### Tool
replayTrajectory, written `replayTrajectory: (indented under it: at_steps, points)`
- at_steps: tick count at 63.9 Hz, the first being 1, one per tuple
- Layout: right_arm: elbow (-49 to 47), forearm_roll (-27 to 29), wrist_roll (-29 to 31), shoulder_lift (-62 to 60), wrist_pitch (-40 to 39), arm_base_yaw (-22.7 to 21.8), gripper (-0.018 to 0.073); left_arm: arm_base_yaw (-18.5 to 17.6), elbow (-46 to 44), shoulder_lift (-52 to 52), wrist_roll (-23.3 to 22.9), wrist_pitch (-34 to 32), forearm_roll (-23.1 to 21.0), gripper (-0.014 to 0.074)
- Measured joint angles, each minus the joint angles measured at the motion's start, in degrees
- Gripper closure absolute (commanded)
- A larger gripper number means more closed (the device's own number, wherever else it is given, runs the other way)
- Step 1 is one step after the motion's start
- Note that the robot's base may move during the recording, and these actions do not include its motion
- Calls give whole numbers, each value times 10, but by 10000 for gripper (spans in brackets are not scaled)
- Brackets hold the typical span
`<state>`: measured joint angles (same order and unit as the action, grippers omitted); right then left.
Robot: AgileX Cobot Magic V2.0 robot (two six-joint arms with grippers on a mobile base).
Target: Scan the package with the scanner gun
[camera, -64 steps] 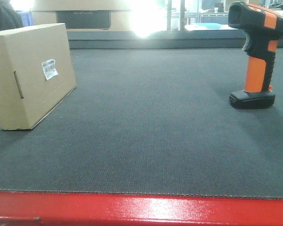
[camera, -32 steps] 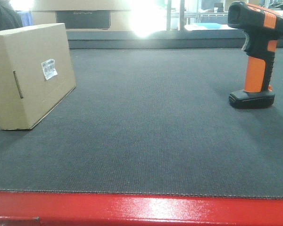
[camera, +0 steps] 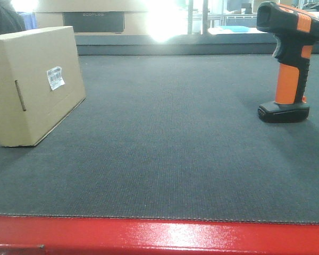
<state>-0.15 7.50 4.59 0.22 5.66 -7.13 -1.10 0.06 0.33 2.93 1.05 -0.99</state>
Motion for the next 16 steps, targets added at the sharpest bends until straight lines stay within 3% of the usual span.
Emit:
replayTrajectory:
  at_steps: [16]
  points:
    - [0, 0, 0, 0, 0, 0, 712, 0, 0, 0, 0, 0, 0, 708]
